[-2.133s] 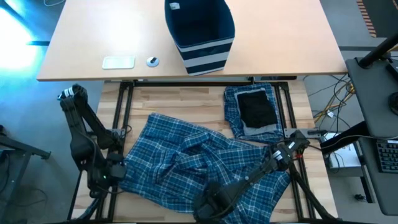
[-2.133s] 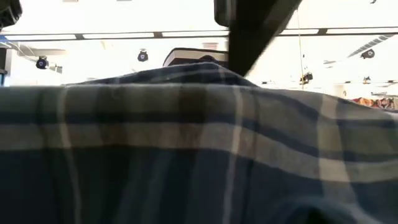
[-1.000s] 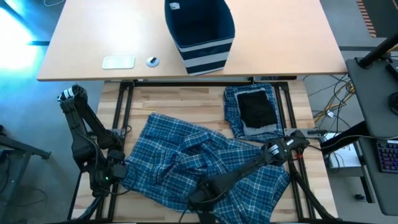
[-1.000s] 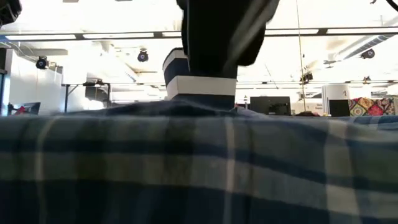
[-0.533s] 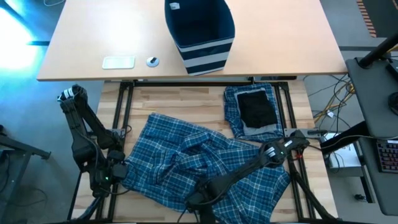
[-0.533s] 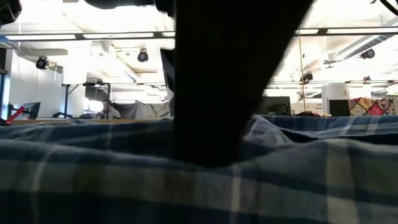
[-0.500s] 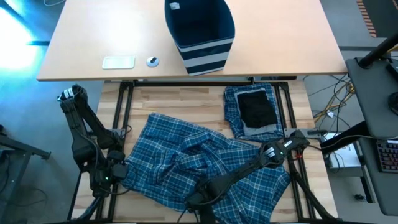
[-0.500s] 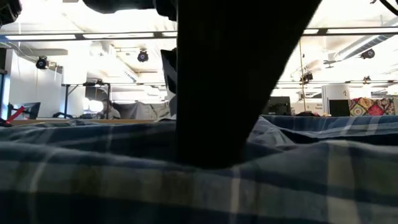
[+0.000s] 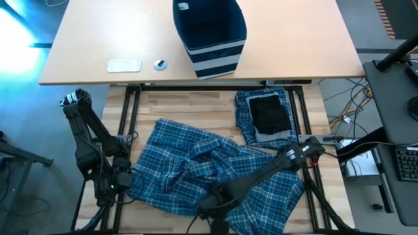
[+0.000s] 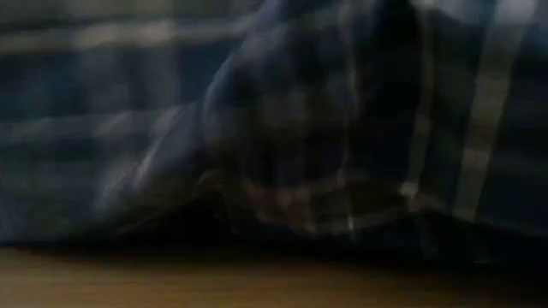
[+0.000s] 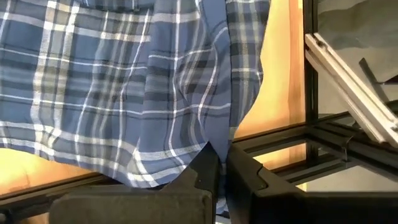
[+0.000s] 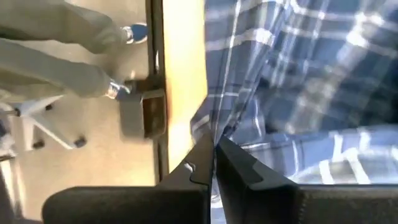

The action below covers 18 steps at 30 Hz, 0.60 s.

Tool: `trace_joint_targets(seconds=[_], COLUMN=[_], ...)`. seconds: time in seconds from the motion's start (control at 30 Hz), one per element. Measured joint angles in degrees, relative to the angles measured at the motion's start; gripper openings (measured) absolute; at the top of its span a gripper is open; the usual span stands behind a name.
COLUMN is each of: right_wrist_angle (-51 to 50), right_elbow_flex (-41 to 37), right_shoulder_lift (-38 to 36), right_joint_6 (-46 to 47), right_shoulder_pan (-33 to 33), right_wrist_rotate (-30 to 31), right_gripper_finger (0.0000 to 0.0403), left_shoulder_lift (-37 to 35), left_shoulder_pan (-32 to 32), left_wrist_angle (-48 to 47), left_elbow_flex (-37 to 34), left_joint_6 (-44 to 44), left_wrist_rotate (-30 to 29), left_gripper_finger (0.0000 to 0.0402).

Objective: Fold Laundry from Bin
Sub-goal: Fold the blue patterned long sleeve

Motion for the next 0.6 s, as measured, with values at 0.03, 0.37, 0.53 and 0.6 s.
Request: trace_joint_targets(seconds=[0.03, 0.37, 0.53, 0.6], right_wrist_angle=[-0.78, -8.84, -13.4, -14.91], right_elbow_flex=[-0.63, -1.68, -2.44, -3.7], right_shoulder_lift=[-1.53, -4.53, -4.24, -4.02], right_joint_6=[0.76, 5.21, 4.91, 4.55], right_shoulder_pan=[-0.08, -1.17, -3.56, -4.71], right_wrist_rotate=[-0.56, 1.72, 4.33, 4.78], right_gripper_finger=[0.0009, 0.0009, 0.0008, 0.0008], left_shoulder_lift=[-0.12, -4.18, -4.72, -4.72], left_shoulder_pan=[0.1, 11.76, 23.86, 28.75], left_wrist_angle=[-0.36, -6.6, -11.65, -11.59], left_elbow_flex=[-0.01, 0.14, -1.9, -4.05], left_joint_6=[0.58, 14.07, 26.7, 31.27], left_wrist_rotate=[0.04, -3.98, -6.18, -7.63], left_gripper_finger=[0.0, 0.0, 0.0, 0.0])
